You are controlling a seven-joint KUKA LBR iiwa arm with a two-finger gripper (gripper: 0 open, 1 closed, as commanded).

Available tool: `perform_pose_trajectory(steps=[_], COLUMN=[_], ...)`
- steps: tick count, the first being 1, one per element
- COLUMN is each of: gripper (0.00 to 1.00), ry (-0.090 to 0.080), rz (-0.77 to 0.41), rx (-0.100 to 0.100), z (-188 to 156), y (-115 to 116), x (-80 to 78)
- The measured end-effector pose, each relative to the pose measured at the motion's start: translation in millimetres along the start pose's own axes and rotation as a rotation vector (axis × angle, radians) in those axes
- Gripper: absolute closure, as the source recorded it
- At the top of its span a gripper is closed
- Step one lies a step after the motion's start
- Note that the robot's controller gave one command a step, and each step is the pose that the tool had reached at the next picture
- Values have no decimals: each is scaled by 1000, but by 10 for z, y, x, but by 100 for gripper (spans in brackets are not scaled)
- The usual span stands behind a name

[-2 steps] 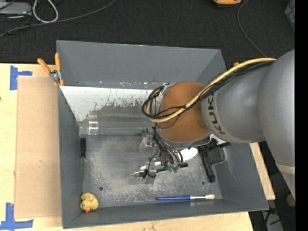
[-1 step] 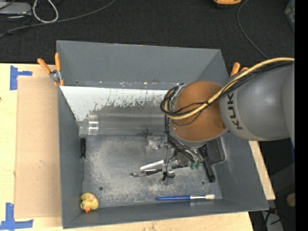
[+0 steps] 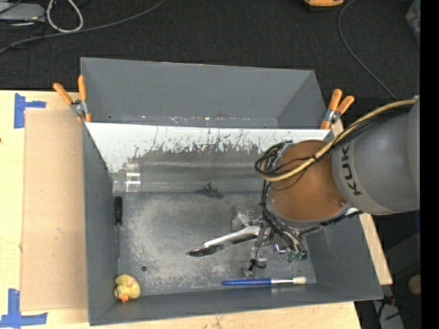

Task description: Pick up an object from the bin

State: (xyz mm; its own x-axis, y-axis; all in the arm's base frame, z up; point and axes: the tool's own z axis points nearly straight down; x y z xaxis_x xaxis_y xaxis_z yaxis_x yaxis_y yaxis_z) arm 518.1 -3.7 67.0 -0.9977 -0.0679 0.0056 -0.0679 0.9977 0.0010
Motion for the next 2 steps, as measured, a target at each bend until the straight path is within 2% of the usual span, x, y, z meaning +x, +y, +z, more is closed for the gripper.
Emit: perform_pose_trajectory(steps=[1, 2], gripper=[100, 100], ry=[-12, -12], rz=[-250, -249], rx=[-3, -3], z=[-32, -32], y=[-14, -15], x=[-180, -180])
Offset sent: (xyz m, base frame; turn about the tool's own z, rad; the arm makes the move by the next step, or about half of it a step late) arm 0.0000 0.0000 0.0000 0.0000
